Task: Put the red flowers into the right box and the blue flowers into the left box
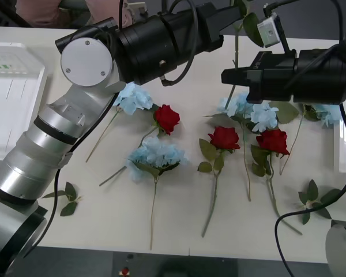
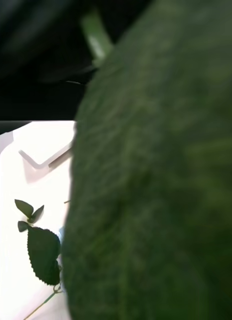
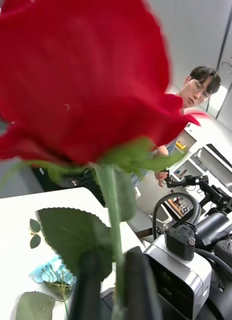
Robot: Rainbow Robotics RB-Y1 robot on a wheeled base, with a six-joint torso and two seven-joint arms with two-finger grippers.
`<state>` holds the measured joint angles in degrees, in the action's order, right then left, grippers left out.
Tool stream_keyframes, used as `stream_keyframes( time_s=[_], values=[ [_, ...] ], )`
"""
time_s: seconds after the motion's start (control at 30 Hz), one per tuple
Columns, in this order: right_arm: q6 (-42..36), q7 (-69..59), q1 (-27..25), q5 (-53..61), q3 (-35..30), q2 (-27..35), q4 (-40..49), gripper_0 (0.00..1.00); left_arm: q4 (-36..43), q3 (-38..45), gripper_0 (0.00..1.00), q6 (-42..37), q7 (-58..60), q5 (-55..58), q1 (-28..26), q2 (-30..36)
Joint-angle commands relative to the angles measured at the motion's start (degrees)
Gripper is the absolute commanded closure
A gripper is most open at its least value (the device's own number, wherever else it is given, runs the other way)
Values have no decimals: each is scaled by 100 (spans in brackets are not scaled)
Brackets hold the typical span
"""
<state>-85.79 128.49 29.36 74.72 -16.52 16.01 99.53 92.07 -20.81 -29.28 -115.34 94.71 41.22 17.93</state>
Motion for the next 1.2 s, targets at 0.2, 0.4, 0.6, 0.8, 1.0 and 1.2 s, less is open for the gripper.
stream_keyframes(
  time_s=[0.2,0.4,0.6,0.8,1.0,1.2],
  values=[
    [-26,-184,175,130,-53,34,111,100,92,-11,0,54,46,30,203,9],
    [-158,-184,175,156,-185,42,111,100,92,-11,0,54,46,30,203,9],
    [-544,-237,175,271,-484,253,111,100,13,-55,0,98,55,65,97,-35],
    [-799,-641,0,367,-791,666,120,100,215,-240,0,335,73,381,-140,615],
    [-615,-1564,-581,385,-1002,1317,480,100,874,-380,0,-175,73,1357,-808,2004],
    [-465,-2478,-1292,-204,-1389,2064,946,100,1639,121,0,-772,20,1497,-2118,3190]
  ],
)
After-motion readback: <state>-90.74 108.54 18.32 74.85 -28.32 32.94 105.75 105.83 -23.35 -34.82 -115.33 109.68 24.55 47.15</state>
